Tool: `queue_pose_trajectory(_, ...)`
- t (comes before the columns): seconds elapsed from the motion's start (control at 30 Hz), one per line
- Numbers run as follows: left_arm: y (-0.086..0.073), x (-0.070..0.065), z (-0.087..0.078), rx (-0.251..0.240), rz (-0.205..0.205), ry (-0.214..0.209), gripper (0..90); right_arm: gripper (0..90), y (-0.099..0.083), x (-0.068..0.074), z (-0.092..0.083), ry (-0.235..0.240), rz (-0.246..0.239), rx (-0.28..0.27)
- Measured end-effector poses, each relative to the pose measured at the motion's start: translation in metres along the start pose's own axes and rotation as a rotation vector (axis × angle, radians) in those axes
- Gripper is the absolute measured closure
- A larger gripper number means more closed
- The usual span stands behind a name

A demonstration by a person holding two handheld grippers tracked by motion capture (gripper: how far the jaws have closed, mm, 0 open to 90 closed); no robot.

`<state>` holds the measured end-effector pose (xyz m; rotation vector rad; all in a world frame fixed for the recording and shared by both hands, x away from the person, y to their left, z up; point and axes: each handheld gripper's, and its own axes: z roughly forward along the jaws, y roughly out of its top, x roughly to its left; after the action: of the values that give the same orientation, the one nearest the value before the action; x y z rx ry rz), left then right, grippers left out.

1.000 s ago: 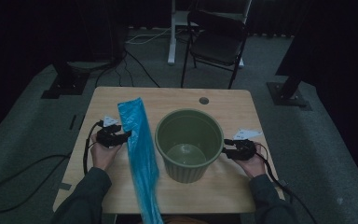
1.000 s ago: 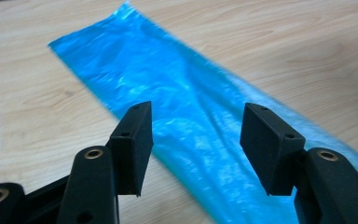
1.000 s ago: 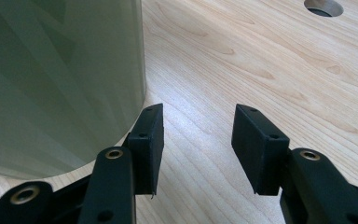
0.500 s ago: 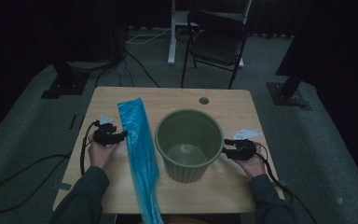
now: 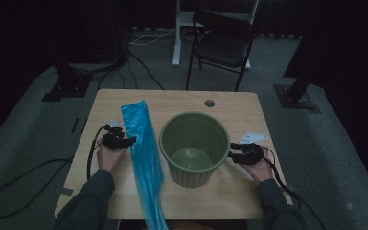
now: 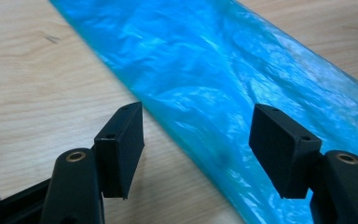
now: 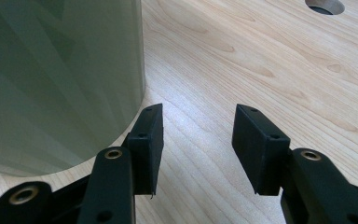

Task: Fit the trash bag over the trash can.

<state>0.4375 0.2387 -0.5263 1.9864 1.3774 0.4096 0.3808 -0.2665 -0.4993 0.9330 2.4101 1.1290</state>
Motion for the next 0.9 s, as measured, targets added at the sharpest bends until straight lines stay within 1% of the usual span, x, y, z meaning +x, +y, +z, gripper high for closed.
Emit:
queue_pose_trajectory(0.07,-0.001,-0.002,0.002,0.009,-0.002,-0.012,35.7,52.8,0.000,0.000,0.000,0.000,-0.002,0.000)
queue_pose_trajectory(0.17,-0.002,-0.004,0.005,0.024,0.002,-0.017,35.7,52.8,0.000,0.000,0.000,0.000,-0.002,-0.001)
queue_pose_trajectory(0.2,-0.003,-0.007,0.006,0.031,0.013,-0.012,35.7,52.8,0.000,0.000,0.000,0.000,-0.002,-0.001)
queue_pose_trajectory(0.3,-0.003,-0.010,0.008,0.028,0.023,-0.006,34.4,52.8,0.000,0.000,-0.001,0.002,0.001,-0.003)
queue_pose_trajectory(0.33,-0.003,-0.012,0.008,0.029,0.038,-0.004,34.3,52.8,0.000,0.000,0.000,0.002,0.002,-0.004)
queue_pose_trajectory(0.37,-0.003,-0.012,0.008,0.029,0.038,-0.004,34.0,52.8,0.000,0.000,0.000,0.002,0.002,-0.004)
queue_pose_trajectory(0.4,-0.003,-0.017,0.010,0.028,0.062,-0.004,34.0,52.9,0.000,0.000,0.000,0.001,0.002,-0.002)
queue_pose_trajectory(0.47,-0.003,-0.023,0.013,0.030,0.096,-0.002,31.0,53.1,0.000,0.000,0.001,0.002,-0.001,0.002)
queue_pose_trajectory(0.53,-0.002,-0.030,0.015,0.030,0.129,-0.006,30.1,53.2,0.000,0.001,0.002,0.003,-0.002,0.006)
queue_pose_trajectory(0.6,-0.002,-0.030,0.015,0.030,0.129,-0.006,29.9,53.2,0.000,0.001,0.002,0.002,-0.004,0.006)
queue_pose_trajectory(0.63,-0.001,-0.042,0.020,0.038,0.186,0.003,29.9,53.2,0.000,0.001,0.002,0.002,-0.004,0.006)
queue_pose_trajectory(0.67,0.000,-0.044,0.020,0.040,0.191,0.000,28.6,53.3,0.000,0.002,0.004,0.003,-0.007,0.010)
queue_pose_trajectory(0.73,0.000,-0.047,0.022,0.040,0.199,-0.007,28.6,53.2,0.001,0.002,0.004,0.003,-0.008,0.012)
queue_pose_trajectory(0.83,0.001,-0.049,0.022,0.045,0.191,0.001,29.2,53.2,0.000,0.002,0.005,0.002,-0.008,0.018)
queue_pose_trajectory(0.87,0.002,-0.049,0.021,0.043,0.188,0.002,32.2,53.3,0.000,0.002,0.005,0.002,-0.009,0.019)
queue_pose_trajectory(0.9,0.002,-0.049,0.021,0.040,0.186,0.002,38.2,53.2,0.000,0.002,0.005,0.002,-0.010,0.020)
